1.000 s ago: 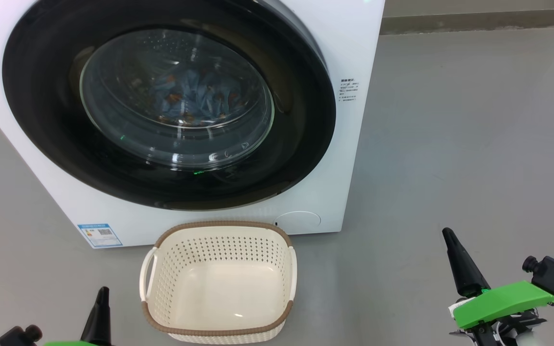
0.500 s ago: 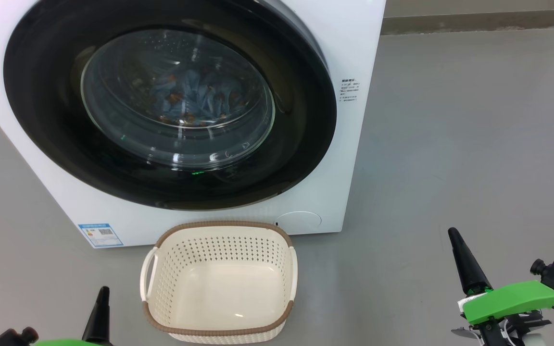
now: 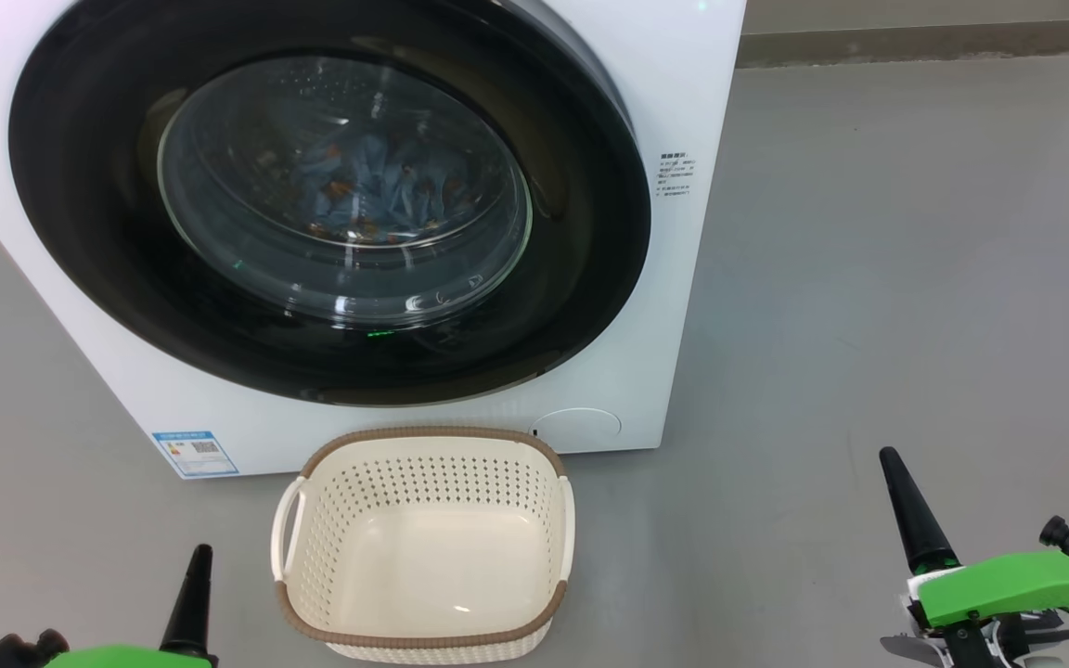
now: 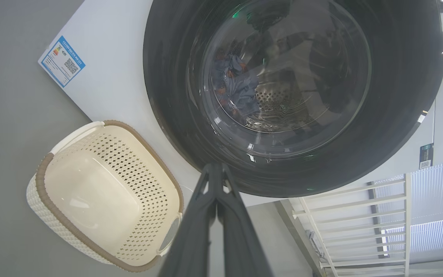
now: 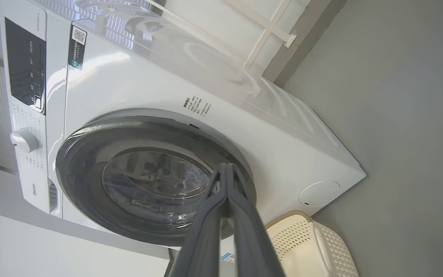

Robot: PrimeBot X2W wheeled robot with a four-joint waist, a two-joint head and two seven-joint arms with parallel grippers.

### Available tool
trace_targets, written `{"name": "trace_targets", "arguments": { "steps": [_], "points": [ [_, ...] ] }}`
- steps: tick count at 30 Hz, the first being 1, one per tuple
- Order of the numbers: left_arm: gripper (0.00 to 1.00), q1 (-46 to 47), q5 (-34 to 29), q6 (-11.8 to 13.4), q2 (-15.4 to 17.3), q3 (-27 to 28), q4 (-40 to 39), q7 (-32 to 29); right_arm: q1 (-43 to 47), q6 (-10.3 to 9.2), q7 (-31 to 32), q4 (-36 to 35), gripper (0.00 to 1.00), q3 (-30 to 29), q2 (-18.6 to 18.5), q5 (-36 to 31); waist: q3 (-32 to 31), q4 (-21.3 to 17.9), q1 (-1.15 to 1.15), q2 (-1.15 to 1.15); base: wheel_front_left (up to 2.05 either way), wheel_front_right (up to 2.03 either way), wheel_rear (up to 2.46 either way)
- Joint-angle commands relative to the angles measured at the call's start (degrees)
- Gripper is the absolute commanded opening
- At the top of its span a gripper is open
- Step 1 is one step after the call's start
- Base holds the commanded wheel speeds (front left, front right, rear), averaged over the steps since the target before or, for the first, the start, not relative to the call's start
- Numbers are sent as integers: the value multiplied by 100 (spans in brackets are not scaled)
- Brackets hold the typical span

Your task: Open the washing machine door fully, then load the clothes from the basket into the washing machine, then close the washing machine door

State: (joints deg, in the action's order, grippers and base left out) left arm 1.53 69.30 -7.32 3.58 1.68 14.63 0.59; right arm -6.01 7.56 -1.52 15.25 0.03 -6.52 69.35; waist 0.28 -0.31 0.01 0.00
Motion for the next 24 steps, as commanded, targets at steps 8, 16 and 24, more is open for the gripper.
{"name": "trace_targets", "arguments": {
  "steps": [8, 16, 24],
  "points": [
    [0, 303, 517, -12, 34, 227, -98, -155, -66, -4, 169, -136, 0, -84, 59, 584, -2, 6, 0, 0, 0, 0, 0],
    [0, 342, 944, -13, 9, 290, -88, -289, -53, -5, 306, -134, 0, -203, 119, 1010, -4, 12, 0, 0, 0, 0, 0],
    [0, 382, 1372, -14, -16, 353, -78, -423, -39, -6, 444, -132, 0, -322, 179, 1436, -6, 18, 0, 0, 0, 0, 0]
  ]
}}
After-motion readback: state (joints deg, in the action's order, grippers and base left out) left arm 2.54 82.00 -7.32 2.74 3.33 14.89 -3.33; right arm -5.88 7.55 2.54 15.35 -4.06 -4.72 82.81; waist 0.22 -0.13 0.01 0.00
